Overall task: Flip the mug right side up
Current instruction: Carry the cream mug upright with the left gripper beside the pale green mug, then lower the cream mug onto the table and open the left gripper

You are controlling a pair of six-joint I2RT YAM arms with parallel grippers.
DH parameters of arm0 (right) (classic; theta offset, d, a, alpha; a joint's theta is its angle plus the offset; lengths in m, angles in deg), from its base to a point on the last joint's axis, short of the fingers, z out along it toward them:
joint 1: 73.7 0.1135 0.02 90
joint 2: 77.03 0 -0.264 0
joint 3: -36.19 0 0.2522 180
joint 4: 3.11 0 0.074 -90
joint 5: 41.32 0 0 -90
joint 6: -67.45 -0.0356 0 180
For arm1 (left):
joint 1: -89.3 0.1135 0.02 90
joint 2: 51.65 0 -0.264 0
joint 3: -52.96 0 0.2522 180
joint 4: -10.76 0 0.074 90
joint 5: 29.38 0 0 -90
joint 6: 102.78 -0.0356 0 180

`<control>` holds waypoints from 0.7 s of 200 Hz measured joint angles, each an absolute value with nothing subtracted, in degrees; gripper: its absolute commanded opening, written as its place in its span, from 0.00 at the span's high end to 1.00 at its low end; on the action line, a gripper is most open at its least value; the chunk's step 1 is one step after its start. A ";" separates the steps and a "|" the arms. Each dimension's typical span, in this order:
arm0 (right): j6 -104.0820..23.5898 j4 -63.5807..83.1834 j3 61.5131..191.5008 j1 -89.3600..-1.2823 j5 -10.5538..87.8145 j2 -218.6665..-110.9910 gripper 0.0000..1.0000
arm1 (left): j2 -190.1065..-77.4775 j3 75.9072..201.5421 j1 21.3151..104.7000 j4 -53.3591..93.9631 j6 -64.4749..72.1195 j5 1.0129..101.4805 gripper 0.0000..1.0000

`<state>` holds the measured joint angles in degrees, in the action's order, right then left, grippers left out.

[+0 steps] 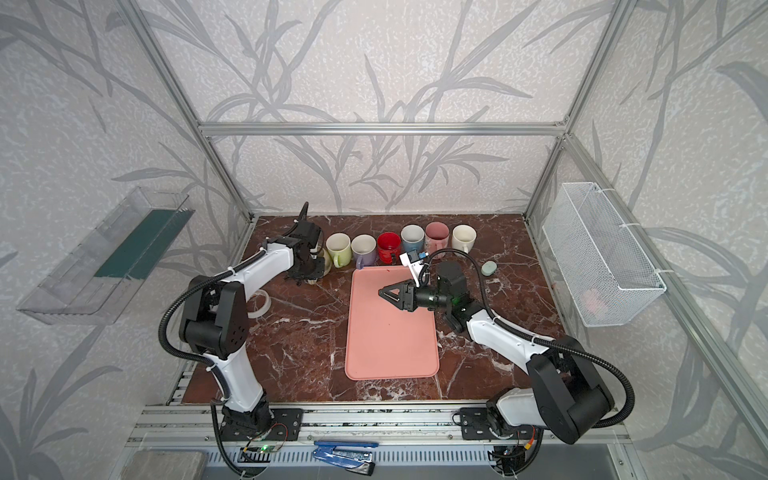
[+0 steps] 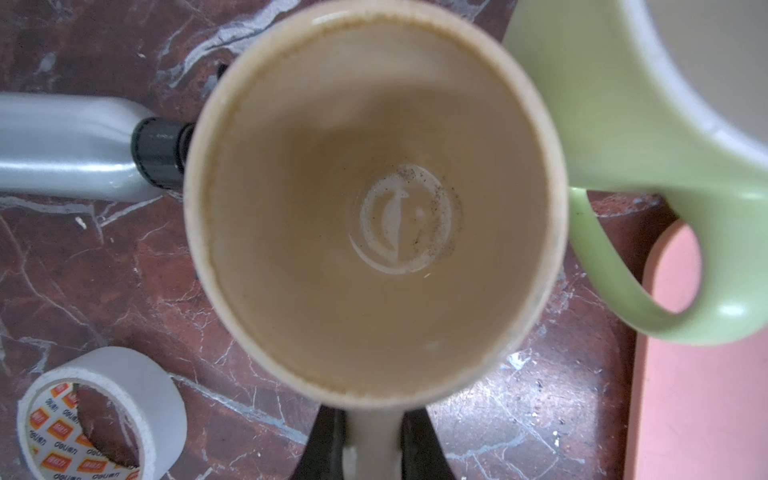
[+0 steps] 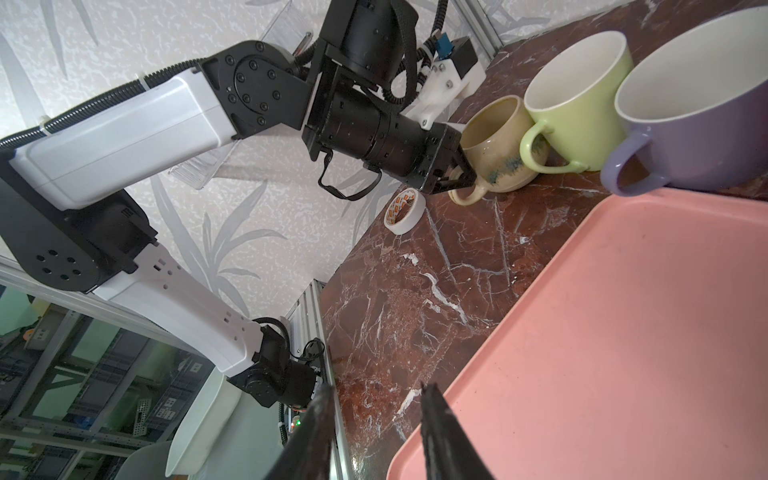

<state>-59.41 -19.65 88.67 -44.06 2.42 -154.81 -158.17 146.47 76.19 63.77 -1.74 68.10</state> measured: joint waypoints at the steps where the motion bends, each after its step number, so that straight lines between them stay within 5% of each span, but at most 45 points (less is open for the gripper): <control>1: -59.41 -19.67 88.67 -44.06 2.42 -154.81 0.64 | -158.17 146.45 76.17 63.74 -1.76 68.15 1.00; 123: -60.89 -21.20 88.67 -44.06 2.09 -154.81 0.64 | -157.73 144.31 73.79 60.90 -2.33 73.72 0.66; 140: -60.85 -21.16 88.67 -44.06 2.09 -154.76 0.63 | -156.92 143.47 73.75 60.38 -2.02 74.01 0.50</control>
<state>-60.85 -21.16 88.67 -44.06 2.09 -154.76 -156.92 143.47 73.75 60.38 -2.02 74.01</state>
